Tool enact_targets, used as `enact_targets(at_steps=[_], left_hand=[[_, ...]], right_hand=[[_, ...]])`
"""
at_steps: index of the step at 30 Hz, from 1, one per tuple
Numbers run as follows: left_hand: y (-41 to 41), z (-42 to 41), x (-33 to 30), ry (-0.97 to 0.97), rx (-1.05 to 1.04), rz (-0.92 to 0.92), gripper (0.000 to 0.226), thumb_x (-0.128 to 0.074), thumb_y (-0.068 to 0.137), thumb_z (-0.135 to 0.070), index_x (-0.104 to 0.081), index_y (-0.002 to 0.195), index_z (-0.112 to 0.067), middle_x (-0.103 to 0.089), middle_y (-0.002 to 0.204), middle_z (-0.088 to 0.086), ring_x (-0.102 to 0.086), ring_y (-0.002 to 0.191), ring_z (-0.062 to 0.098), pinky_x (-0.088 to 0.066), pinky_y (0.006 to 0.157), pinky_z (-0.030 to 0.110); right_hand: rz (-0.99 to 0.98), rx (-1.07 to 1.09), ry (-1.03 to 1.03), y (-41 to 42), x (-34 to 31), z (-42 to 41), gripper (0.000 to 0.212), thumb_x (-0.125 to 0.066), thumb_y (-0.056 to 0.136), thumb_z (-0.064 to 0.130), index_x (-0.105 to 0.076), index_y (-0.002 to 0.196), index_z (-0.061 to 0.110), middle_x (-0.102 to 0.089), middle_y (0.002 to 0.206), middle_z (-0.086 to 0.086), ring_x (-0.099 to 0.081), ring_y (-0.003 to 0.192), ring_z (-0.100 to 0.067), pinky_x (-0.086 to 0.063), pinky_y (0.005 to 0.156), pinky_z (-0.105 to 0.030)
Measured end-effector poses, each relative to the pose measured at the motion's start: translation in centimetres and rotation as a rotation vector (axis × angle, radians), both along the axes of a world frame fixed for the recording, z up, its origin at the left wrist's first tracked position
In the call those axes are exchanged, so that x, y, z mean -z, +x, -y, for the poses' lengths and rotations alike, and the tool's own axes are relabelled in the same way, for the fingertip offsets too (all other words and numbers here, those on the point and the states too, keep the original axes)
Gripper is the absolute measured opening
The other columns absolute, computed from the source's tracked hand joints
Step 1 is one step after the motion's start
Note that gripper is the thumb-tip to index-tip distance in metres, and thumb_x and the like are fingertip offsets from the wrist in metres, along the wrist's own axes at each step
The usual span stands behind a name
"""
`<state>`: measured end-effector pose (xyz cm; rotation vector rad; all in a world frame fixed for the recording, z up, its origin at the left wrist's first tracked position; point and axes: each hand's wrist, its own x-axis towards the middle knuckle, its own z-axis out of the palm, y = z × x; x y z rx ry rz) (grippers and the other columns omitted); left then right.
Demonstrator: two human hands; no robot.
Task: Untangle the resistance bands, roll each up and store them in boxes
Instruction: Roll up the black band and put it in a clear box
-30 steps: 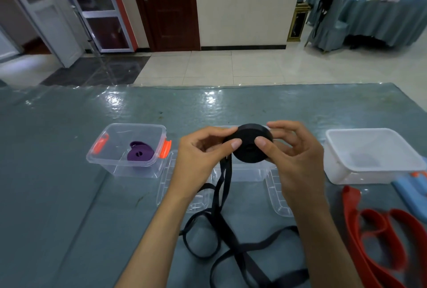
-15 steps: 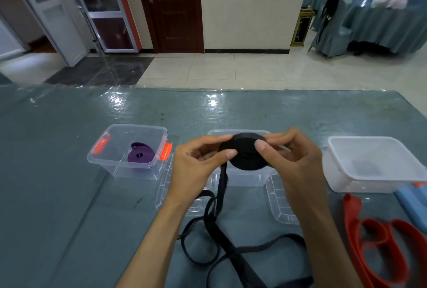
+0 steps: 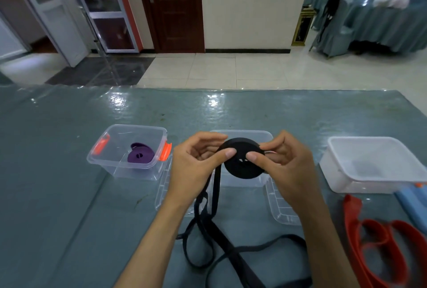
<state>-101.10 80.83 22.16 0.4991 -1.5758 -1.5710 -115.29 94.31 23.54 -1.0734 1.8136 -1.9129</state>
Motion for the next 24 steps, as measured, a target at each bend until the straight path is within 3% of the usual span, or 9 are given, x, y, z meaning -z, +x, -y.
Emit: enact_targets(at_steps=[3,5,10,15,21,24], left_hand=[[0.3,0.0,-0.2,-0.016,0.072,0.021,0.029,-0.087,0.079,-0.012,-0.083,0.106,-0.021,-0.082,0.104,0.002,-0.078,0.1,0.015,-0.058,0.088,0.019],[0.5,0.3,-0.4,-0.024,0.103,0.03,0.036,-0.084,0.079,-0.012,-0.081,0.114,-0.016,-0.081,0.11,0.004,-0.077,0.107,0.02,-0.058,0.093,0.022],[0.3,0.4,-0.7,-0.04,0.083,-0.007,0.028,-0.088,0.079,-0.006,-0.084,0.102,-0.021,-0.082,0.101,0.003,-0.08,0.096,0.02,-0.06,0.086,0.021],[-0.1,0.0,-0.8,-0.021,0.102,-0.066,0.033,-0.085,0.08,-0.012,-0.083,0.109,-0.029,-0.081,0.113,0.001,-0.077,0.109,0.02,-0.058,0.093,0.023],[0.1,0.3,-1.8,-0.02,0.062,-0.093,0.021,-0.091,0.077,-0.013,-0.082,0.095,-0.02,-0.082,0.105,0.009,-0.078,0.104,0.029,-0.062,0.094,0.035],[0.0,0.2,-2.0,-0.062,0.04,-0.101,0.018,-0.089,0.08,-0.008,-0.083,0.096,-0.015,-0.08,0.108,0.009,-0.076,0.108,0.029,-0.06,0.098,0.041]], right_hand=[[-0.054,0.024,-0.086,0.1,-0.1,0.1,0.024,-0.089,0.078,0.018,-0.07,0.089,0.027,-0.079,0.088,0.002,-0.079,0.082,-0.013,-0.061,0.07,-0.021],[-0.048,0.018,-0.098,0.3,0.0,0.1,0.024,-0.087,0.082,0.014,-0.072,0.097,0.023,-0.08,0.092,0.001,-0.079,0.087,-0.016,-0.064,0.073,-0.025],[0.01,-0.07,0.023,-0.3,-0.6,-0.4,0.033,-0.09,0.073,0.026,-0.061,0.087,0.019,-0.081,0.09,-0.003,-0.081,0.084,-0.02,-0.065,0.07,-0.031],[-0.069,0.026,-0.107,0.2,-0.9,0.1,0.033,-0.091,0.079,0.011,-0.067,0.094,0.027,-0.081,0.091,0.002,-0.08,0.084,-0.015,-0.061,0.068,-0.019],[-0.033,-0.043,-0.019,-0.3,-0.9,-0.4,0.035,-0.091,0.07,0.023,-0.057,0.078,0.02,-0.079,0.085,0.0,-0.079,0.079,-0.015,-0.06,0.068,-0.02],[-0.032,-0.015,-0.057,-0.1,-1.1,-0.5,0.034,-0.093,0.074,0.021,-0.061,0.085,0.026,-0.079,0.086,0.0,-0.079,0.078,-0.016,-0.061,0.065,-0.022]])
